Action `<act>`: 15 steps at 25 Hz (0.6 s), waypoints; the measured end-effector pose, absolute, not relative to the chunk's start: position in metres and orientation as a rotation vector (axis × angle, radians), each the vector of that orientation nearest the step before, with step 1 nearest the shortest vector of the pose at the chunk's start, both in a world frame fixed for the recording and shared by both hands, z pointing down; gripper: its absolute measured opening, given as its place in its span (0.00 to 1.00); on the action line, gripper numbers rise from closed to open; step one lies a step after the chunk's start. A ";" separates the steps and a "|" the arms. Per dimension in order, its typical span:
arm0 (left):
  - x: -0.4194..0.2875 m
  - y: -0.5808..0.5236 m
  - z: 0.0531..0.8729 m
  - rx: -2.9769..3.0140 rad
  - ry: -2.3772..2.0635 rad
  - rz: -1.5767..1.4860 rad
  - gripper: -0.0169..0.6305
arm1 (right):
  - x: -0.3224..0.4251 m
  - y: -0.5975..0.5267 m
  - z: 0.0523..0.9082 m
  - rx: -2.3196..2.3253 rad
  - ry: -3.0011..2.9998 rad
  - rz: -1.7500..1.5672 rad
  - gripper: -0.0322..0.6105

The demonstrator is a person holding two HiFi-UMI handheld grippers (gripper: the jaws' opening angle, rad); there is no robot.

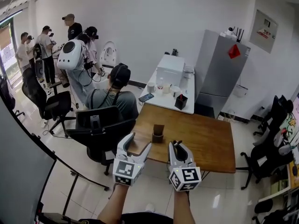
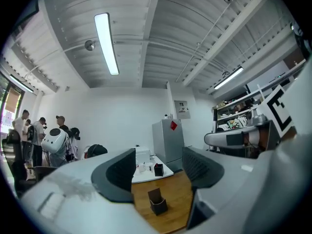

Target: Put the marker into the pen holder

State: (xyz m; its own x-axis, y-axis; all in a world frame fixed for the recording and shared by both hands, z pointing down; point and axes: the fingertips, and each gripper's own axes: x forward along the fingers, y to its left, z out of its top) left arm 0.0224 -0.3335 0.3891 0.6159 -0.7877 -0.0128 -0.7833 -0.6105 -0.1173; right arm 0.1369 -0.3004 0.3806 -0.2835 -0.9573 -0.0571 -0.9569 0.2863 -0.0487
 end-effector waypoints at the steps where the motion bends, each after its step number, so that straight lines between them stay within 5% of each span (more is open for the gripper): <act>1: 0.030 -0.340 0.391 -2.725 1.336 -0.061 0.49 | 0.145 -0.308 0.384 -1.826 2.464 -0.020 0.13; 15: 0.042 -0.436 0.416 -2.721 1.441 -0.133 0.48 | 0.136 -0.416 0.416 -1.678 2.599 -0.133 0.13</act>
State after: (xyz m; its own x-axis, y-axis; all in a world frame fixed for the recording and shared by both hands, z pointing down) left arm 0.0423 -0.4361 0.4158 0.5596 -0.8274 0.0484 -0.8222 -0.5615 -0.0928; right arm 0.1364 -0.4165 0.4156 -0.4121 -0.9111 0.0085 -0.9072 0.4095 -0.0969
